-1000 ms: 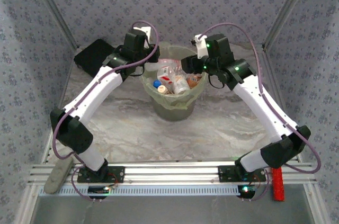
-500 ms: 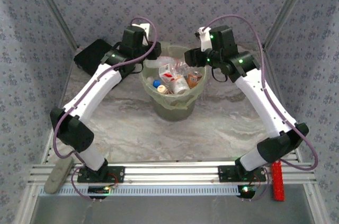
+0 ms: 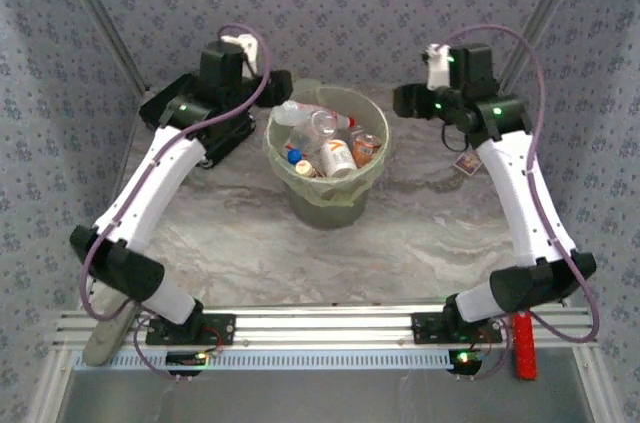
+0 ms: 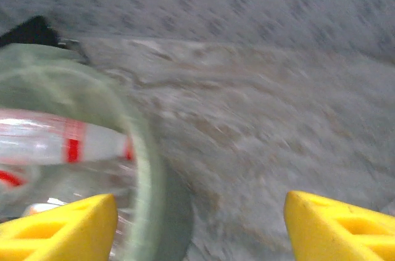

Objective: Put the plastic bottles in the bin

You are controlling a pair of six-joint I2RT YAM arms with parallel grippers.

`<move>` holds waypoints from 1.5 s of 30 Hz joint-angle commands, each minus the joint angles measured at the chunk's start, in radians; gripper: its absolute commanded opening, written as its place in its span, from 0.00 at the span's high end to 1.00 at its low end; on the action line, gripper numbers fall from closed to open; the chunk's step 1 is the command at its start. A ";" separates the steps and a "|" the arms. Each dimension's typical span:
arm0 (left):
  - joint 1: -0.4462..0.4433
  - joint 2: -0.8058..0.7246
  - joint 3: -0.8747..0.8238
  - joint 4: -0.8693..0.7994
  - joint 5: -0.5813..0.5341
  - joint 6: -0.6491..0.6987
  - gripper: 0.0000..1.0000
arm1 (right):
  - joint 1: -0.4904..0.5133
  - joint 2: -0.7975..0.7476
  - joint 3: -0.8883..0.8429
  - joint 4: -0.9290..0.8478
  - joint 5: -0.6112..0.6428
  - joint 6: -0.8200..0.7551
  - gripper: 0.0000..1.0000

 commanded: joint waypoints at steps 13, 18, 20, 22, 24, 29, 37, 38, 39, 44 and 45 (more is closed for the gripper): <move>0.221 -0.404 -0.604 0.095 -0.092 -0.118 0.04 | 0.228 -0.118 -0.030 0.082 -0.128 -0.044 0.07; 0.229 -0.439 -0.664 0.095 -0.085 -0.144 0.04 | 0.465 0.008 0.146 0.024 0.032 -0.103 0.05; 0.231 -0.447 -0.669 0.090 -0.083 -0.149 0.05 | 0.543 0.073 0.193 0.013 0.140 -0.137 0.05; 0.231 -0.455 -0.670 0.090 -0.079 -0.154 0.05 | 0.594 0.143 0.236 0.000 0.242 -0.165 0.05; 0.231 -0.464 -0.670 0.090 -0.075 -0.159 0.05 | 0.612 0.193 0.257 -0.009 0.309 -0.176 0.05; 0.231 -0.478 -0.673 0.090 -0.080 -0.157 0.05 | 0.584 0.227 0.227 -0.006 0.334 -0.162 0.08; 0.232 -0.474 -0.686 0.106 -0.081 -0.163 0.06 | 0.427 0.157 0.085 0.039 0.226 -0.070 0.12; 0.232 -0.473 -0.687 0.107 -0.081 -0.163 0.06 | 0.404 0.146 0.065 0.047 0.203 -0.057 0.12; 0.232 -0.473 -0.688 0.109 -0.081 -0.165 0.06 | 0.384 0.140 0.047 0.054 0.181 -0.050 0.12; 0.234 -0.471 -0.689 0.119 -0.064 -0.165 0.06 | 0.333 0.097 0.022 0.099 0.068 -0.036 0.13; 0.234 -0.471 -0.691 0.122 -0.058 -0.168 0.06 | 0.336 0.094 0.041 0.103 0.051 -0.041 0.13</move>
